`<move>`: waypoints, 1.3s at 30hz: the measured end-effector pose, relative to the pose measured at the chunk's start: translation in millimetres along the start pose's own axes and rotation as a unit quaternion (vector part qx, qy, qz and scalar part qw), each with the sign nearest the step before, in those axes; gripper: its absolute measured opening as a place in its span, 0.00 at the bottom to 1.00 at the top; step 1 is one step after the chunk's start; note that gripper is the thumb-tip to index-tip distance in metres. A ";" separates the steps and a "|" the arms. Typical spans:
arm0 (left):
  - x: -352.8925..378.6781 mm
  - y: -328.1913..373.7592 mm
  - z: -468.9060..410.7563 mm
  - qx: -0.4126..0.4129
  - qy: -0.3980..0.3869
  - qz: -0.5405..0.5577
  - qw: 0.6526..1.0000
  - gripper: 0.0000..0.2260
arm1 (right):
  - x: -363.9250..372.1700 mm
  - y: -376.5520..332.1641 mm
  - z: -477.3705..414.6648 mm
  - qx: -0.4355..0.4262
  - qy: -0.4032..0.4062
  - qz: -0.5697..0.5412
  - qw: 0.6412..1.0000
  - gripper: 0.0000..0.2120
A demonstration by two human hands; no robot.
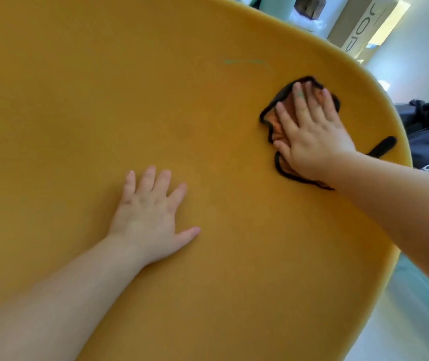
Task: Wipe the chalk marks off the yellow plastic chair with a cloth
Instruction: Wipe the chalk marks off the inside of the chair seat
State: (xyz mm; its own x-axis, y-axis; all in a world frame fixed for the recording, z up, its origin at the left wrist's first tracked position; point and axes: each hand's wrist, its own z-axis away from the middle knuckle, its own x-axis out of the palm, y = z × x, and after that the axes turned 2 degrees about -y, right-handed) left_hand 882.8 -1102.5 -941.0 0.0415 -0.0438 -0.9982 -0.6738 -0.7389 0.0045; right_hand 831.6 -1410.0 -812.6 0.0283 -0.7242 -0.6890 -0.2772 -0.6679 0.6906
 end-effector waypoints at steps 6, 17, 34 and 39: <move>27.4 -26.2 -6.5 -0.041 0.019 0.025 0.999 0.48 | -20.2 -42.9 -83.2 0.128 0.096 -0.100 0.982 0.33; 32.0 -26.7 -8.0 -0.021 0.033 0.003 0.999 0.49 | 1.2 -168.1 -36.7 -0.229 0.051 -0.219 0.947 0.28; 32.0 -30.9 -2.0 -0.092 0.186 0.149 0.967 0.35 | -19.0 -196.8 30.2 -0.178 -0.067 -0.298 0.935 0.27; 32.2 -30.2 -0.3 -0.081 0.159 0.143 0.974 0.34 | 12.2 -78.5 89.0 -0.279 -0.080 -0.185 0.939 0.27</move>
State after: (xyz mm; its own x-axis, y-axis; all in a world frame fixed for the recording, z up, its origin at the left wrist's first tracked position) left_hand 904.6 -1081.8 -973.2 0.1133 -0.4495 -0.8861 -0.5669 -0.7617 0.3139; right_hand 768.3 -1351.2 -894.8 -0.1339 -0.4201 -0.8975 0.2715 -0.8866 0.3745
